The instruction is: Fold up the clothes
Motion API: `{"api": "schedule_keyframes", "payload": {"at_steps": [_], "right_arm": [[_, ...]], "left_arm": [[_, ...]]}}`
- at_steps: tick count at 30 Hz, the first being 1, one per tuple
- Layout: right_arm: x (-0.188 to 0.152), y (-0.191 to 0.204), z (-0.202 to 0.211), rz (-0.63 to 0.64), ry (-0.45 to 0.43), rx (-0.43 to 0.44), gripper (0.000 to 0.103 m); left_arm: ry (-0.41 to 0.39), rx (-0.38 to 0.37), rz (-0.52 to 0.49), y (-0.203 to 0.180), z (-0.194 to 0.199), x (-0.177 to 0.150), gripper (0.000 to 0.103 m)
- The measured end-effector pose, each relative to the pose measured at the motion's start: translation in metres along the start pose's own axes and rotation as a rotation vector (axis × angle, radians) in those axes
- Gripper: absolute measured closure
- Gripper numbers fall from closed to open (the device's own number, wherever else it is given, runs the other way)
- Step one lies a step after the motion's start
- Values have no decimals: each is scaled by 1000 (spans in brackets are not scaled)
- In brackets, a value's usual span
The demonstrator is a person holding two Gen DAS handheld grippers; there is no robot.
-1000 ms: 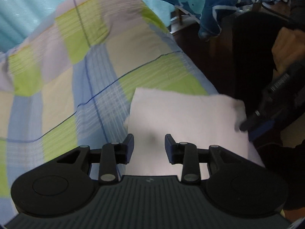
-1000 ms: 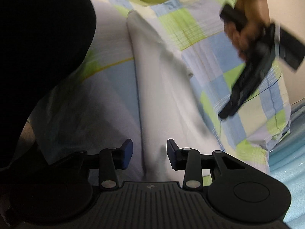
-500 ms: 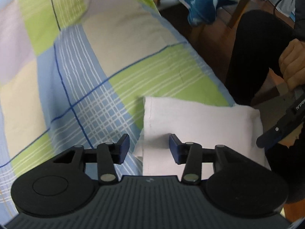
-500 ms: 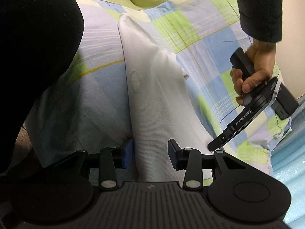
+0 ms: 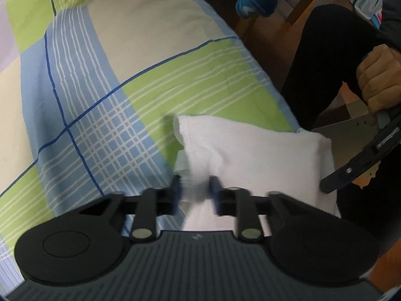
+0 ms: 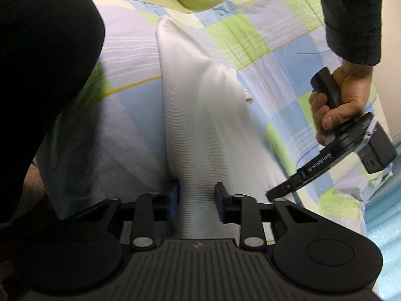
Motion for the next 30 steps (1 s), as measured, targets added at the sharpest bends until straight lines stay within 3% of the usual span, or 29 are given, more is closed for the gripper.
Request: {"api": "schedule_keyframes", "payload": {"at_steps": [1,8,12,17,23,26,30], "right_arm": [[0,0,0,-1,2,5,99],[-3,-20,16,46,-22,-24,102],[-4,-49,37,155,-26,-67,102],[-12,-101,54,351,13,-166,102],[6,-176,82,606,51,-305,102],[28,-187,98,672,35,-330,102],[49,-162,109,704,-9,-285,102]], "left_arm": [[-9,8,4,-1,2,-1,93],[-121,104,42,-12,38,-13,96],[-268,225,131,-14,93,-25,96],[-537,380,266,-25,182,-43,96],[-811,503,345,-59,262,-56,96],[-889,531,367,-79,287,-71,96],[-920,559,393,-117,286,-93,96]]}}
Point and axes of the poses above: each gripper's, at about its wrist camera, not at the fingertips, and z roughly against the way its jaws point, y to its left, x to its top, the point moved 1 cm from there along -z, roughly the way its jaws point, and after that the axes turned 15 degrees about -y, right-handed, at the moved point
